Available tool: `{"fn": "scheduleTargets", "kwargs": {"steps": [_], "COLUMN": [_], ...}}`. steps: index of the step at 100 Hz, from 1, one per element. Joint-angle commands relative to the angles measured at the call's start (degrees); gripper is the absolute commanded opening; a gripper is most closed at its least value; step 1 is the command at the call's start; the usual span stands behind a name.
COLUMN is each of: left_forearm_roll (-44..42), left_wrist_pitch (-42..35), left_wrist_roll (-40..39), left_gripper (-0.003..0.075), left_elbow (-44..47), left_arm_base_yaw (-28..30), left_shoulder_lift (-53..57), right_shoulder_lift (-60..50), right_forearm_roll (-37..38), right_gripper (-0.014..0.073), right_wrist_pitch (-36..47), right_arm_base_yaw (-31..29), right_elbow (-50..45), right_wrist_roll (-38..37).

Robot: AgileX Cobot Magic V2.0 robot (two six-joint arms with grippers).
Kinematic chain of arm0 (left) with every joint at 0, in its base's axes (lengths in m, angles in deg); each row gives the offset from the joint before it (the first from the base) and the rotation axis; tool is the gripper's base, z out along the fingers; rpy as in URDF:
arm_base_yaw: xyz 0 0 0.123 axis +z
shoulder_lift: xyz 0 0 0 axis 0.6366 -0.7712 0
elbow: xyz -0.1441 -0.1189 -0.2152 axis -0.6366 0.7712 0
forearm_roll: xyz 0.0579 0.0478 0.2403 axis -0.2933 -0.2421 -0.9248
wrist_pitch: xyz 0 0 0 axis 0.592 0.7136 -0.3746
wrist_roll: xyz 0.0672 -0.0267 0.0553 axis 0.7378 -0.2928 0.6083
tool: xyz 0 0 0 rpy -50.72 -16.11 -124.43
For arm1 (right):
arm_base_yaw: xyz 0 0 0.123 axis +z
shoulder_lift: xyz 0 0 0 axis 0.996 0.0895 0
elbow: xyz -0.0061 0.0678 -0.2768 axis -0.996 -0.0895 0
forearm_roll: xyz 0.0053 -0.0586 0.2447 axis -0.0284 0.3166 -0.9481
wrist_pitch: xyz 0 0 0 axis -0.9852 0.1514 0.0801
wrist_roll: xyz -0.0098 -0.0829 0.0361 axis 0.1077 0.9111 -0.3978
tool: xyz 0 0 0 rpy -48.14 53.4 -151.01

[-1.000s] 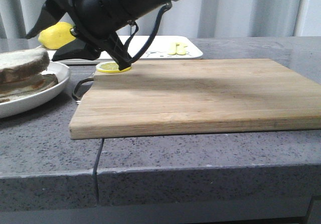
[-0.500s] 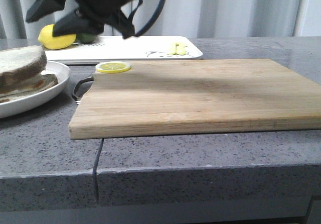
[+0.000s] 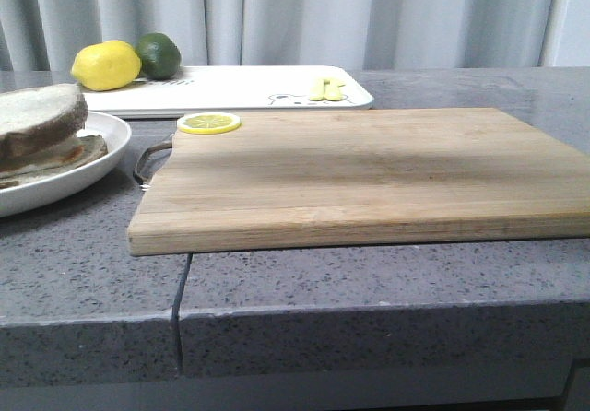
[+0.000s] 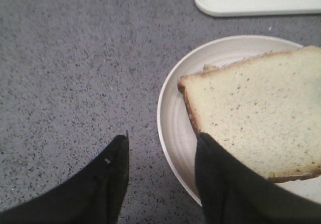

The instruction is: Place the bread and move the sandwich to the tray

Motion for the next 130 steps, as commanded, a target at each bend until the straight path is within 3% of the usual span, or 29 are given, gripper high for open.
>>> {"fn": "scheduleTargets", "kwargs": {"steps": [1,40,63,110,119,130], "left_forearm_roll": [0.5,5.8,10.8,10.9,10.9,11.0], "left_wrist_pitch": [-2.5,6.6,5.0,4.3,4.8,5.7], "left_wrist_roll": [-0.9,-1.4,-0.1,1.2,1.2,1.2], "left_gripper": [0.0297,0.0297,0.0297,0.0293,0.0239,0.011], "left_elbow": [-3.7,-11.7,-11.7,-11.7,-11.7,-11.7], "left_arm_base_yaw": [0.0,6.4,6.4,6.2,6.2,6.2], "left_shoulder_lift": [-3.5,-17.0,-20.7,-26.7,-27.2,-27.9], "right_shoulder_lift": [-4.8,-9.7,-9.7,-9.7,-9.7,-9.7], "right_forearm_roll": [-0.6,-0.3,-0.3,-0.3,-0.4,-0.4], "right_gripper": [-0.0043,-0.0068,-0.0068,-0.0069,-0.0069,-0.0069], "right_wrist_pitch": [-1.1,-2.3,-3.0,-3.8,-3.7,-3.9], "right_arm_base_yaw": [0.0,0.0,0.0,0.0,0.0,0.0], "right_elbow": [1.8,1.8,1.8,1.8,1.8,1.8], "right_wrist_roll": [0.8,0.8,0.8,0.8,0.8,0.8]}}
